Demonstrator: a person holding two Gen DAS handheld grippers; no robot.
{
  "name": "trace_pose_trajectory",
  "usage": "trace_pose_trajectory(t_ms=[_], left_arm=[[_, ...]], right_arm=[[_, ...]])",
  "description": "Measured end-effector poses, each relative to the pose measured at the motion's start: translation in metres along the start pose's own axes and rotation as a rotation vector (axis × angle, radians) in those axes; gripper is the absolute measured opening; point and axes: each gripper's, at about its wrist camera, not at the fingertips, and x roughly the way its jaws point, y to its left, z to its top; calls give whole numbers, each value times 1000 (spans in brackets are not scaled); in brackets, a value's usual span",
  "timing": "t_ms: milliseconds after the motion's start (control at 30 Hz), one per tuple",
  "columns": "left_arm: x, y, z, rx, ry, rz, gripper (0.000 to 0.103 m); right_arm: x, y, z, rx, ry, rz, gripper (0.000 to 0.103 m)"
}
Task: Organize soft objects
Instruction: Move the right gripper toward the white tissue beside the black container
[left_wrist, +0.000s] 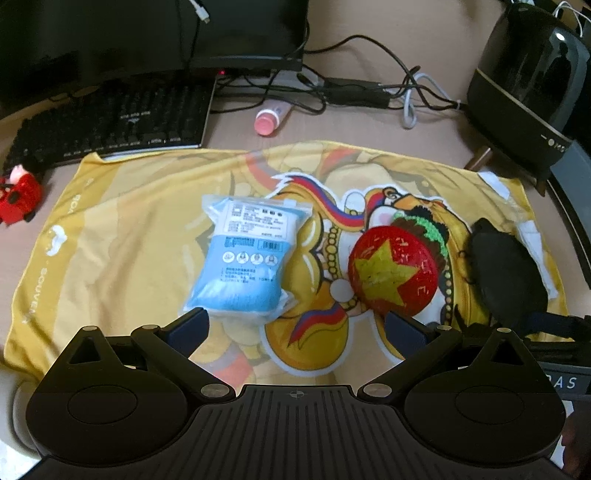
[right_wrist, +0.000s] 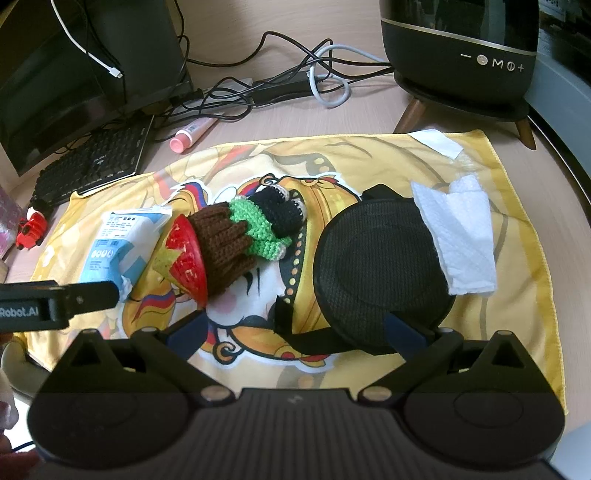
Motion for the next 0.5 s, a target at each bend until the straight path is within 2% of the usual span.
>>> trace_pose_trajectory(t_ms=[500], left_arm=[[5, -2, -10, -13, 52, -2, 103]], right_arm=[[-1, 0, -4, 1, 8, -6, 103]])
